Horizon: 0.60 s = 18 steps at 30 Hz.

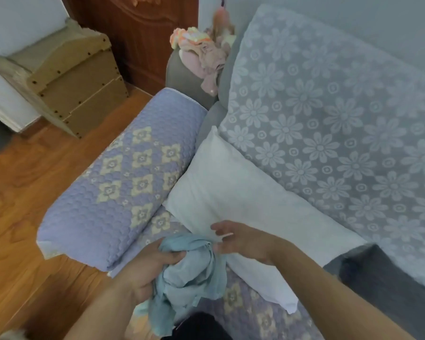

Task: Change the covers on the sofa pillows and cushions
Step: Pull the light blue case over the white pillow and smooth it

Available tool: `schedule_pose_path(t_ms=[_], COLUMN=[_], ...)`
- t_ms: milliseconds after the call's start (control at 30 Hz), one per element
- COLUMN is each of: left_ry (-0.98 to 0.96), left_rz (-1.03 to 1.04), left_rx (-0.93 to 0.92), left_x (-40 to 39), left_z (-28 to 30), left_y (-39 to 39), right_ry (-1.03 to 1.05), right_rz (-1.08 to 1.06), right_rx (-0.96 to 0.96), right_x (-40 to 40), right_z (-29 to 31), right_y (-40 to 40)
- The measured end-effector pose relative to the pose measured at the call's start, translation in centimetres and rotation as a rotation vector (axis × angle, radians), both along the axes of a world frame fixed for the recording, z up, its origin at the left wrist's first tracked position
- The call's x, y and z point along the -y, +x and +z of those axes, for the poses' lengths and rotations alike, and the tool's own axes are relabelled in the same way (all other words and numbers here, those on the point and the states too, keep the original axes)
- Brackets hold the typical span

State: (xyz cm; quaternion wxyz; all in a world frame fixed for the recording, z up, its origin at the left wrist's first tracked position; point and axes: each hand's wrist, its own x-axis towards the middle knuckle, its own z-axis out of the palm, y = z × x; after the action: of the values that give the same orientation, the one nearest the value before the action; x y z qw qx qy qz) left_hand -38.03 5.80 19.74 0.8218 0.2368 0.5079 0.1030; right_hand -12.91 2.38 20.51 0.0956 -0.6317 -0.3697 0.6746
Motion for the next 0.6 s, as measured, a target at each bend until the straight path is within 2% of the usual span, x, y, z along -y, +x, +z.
schedule_pose_path(t_ms=[33,67,133,167,200,300,333,400,433,500,600], left_ry=[0.002,0.006,0.008,0.006,0.004,0.006,0.000,-0.015,-0.027,-0.050,-0.027], left_rz=[0.061,0.130,0.249,0.293,0.323,0.376,0.385,0.395,0.397,0.379,0.320], left_rx=[-0.026,-0.056,-0.065,-0.049,-0.027,0.053,0.080,0.108,0.102,0.078,0.052], left_x=[-0.8,-1.6,-3.2,-3.8,-4.2,-4.5,-4.4,-3.9,-3.7,-3.3,-2.7], left_z=[-0.8,-1.7,-3.5,-4.2,-4.6,-5.9,-6.0,-5.9,-5.8,-5.1,-2.9], left_y=[-0.6,-1.2,-2.0,-2.2,-2.4,-2.9,-2.8,-2.1,-1.7,-0.6,1.2], right_ry=[0.048,0.136,0.297,0.310,0.261,0.070,0.066,0.187,0.273,0.378,0.377], right_rz=[-0.041,-0.100,-0.122,-0.103,-0.078,0.074,0.098,0.001,-0.019,0.075,0.191], right_rx=[0.053,0.210,0.657,0.831,0.915,0.867,0.853,0.814,0.800,0.851,0.999], right_x=[-2.5,-5.5,-11.7,-14.2,-15.9,-16.5,-14.8,-9.7,-6.5,-0.7,3.2], right_z=[-0.9,-2.3,-5.9,-7.8,-10.2,-16.2,-17.3,-17.7,-16.9,-13.9,-8.0], right_y=[1.4,3.1,6.7,8.2,9.4,9.4,8.0,4.7,3.2,2.3,6.3])
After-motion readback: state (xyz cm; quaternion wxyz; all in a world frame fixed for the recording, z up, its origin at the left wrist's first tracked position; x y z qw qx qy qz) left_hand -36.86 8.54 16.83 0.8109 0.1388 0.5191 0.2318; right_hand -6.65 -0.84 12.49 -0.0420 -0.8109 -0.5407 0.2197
